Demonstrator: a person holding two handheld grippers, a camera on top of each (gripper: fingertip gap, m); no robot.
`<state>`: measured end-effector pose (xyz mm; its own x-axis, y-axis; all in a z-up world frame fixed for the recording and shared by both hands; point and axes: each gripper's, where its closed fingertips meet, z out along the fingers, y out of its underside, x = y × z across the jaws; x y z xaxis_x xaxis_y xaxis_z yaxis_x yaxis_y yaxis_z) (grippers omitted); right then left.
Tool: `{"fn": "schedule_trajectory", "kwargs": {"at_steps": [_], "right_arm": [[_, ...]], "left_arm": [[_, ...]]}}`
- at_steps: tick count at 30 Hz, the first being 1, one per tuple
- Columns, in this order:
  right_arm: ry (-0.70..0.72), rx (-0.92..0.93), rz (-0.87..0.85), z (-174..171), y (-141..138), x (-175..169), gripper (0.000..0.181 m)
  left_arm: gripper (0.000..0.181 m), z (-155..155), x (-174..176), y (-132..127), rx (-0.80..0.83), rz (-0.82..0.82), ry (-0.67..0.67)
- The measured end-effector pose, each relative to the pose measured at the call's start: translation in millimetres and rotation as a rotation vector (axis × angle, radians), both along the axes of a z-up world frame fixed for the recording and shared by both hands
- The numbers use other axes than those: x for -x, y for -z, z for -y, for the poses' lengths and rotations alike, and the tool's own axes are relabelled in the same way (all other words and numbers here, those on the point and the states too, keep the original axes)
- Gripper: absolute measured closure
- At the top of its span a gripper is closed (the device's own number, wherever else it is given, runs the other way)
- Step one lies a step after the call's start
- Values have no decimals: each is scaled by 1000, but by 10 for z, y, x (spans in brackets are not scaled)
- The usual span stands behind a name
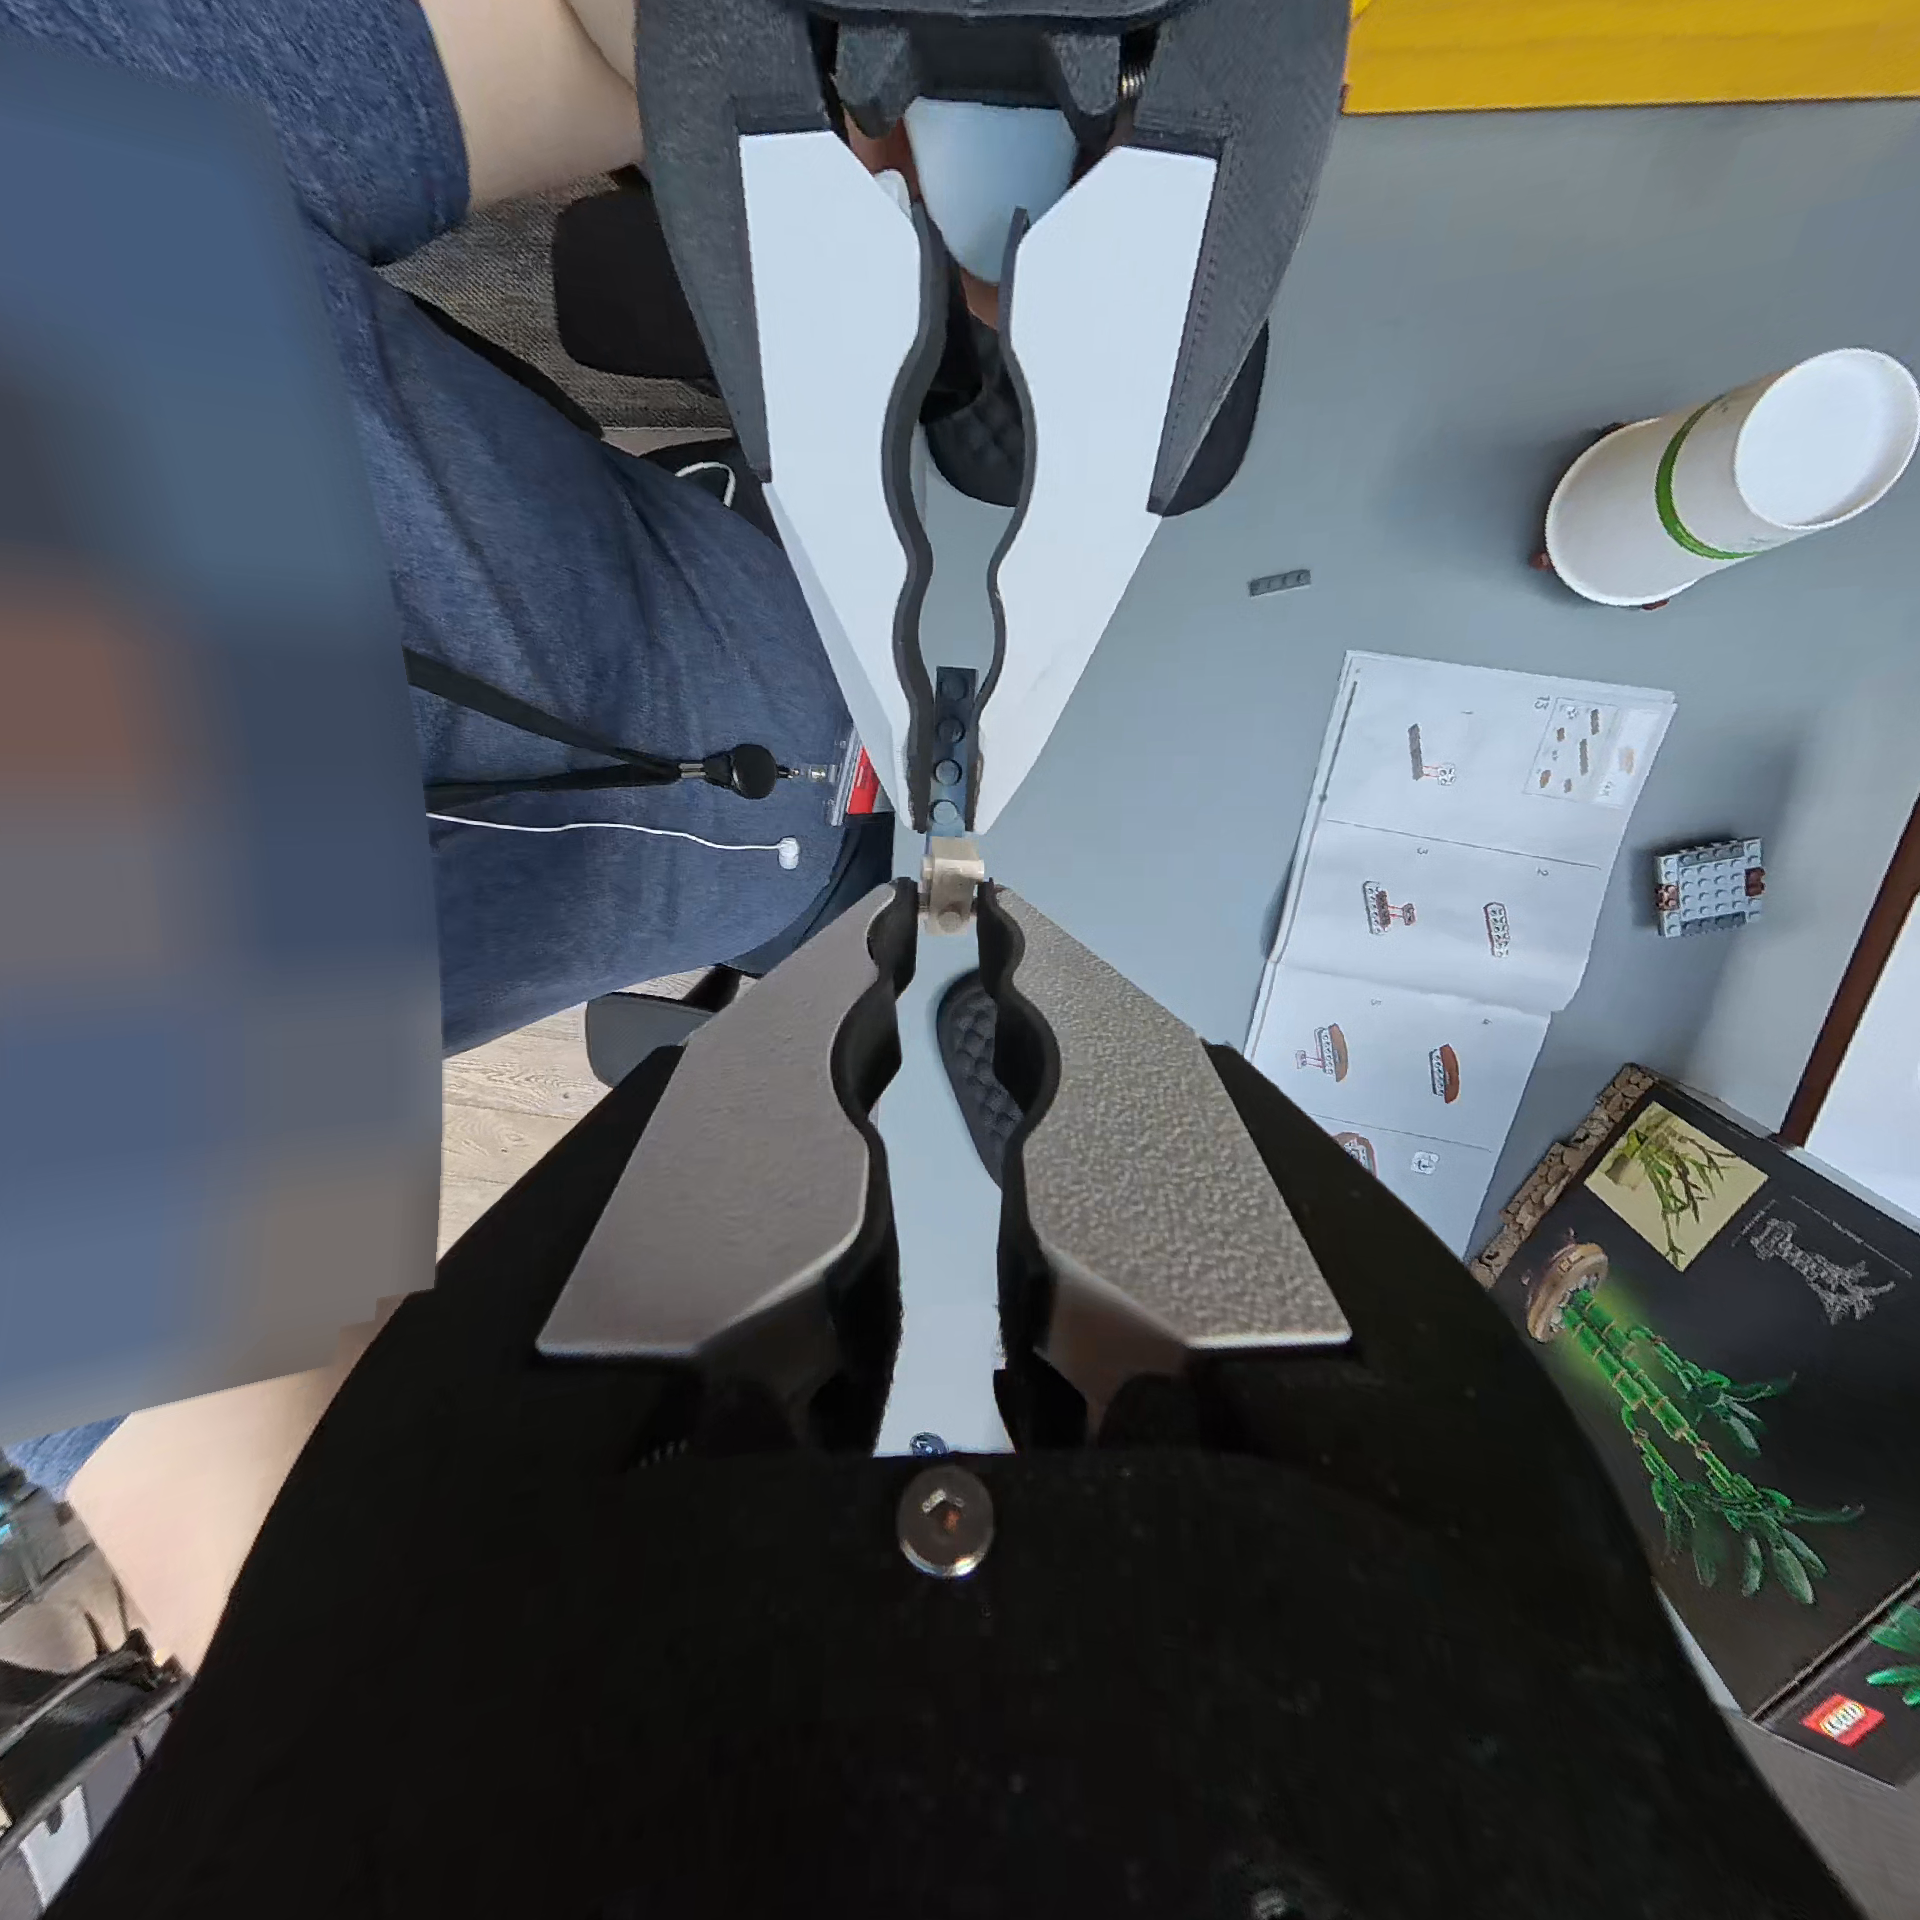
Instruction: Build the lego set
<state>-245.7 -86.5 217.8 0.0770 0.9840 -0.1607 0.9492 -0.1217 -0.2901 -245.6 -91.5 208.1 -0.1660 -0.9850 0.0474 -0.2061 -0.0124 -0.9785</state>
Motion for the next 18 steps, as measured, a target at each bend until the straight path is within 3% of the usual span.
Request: {"fn": "schedule_trajectory", "kwargs": {"at_steps": [8, 11, 18], "right_arm": [[-66, 286, -169, 627, -648, 196, 172], [-57, 248, -184, 666, -704, 222, 172], [-91, 45, -37, 841, -706, 271, 172]], "left_arm": [[176, 573, 154, -532, -9, 9, 72], [176, 698, 213, -645, -46, 15, 58], [176, 781, 226, -715, -40, 0, 46]]}}
